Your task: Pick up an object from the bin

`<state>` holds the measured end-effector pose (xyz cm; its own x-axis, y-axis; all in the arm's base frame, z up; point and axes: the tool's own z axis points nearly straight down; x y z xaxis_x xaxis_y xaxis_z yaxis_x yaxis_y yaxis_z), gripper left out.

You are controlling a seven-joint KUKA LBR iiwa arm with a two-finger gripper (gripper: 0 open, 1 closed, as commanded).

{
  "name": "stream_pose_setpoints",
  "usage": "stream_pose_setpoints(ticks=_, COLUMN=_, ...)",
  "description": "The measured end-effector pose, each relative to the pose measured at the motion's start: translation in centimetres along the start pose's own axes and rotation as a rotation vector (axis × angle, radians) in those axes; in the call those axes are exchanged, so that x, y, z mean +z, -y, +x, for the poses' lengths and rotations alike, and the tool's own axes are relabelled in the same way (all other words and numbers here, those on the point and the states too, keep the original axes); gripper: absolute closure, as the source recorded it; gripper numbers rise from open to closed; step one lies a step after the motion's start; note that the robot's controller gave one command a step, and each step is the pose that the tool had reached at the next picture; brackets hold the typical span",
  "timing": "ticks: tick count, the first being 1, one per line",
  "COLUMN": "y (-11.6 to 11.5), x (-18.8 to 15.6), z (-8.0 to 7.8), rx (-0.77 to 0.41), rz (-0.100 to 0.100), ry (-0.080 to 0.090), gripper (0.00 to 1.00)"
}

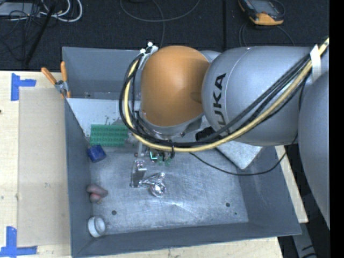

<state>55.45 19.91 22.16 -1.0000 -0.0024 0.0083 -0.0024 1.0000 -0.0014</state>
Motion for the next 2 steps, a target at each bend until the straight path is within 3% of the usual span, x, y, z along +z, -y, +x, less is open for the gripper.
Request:
stream_pose_setpoints(ticks=1, y=3.2, x=13.3, z=-0.1, rx=0.327, rz=0.001, ry=0.000, gripper=0.00)
stream_pose_setpoints(ticks=2, y=9.9, x=14.9, z=-1.2, rx=0.247, rz=-0.006, ry=0.011, gripper=0.00)
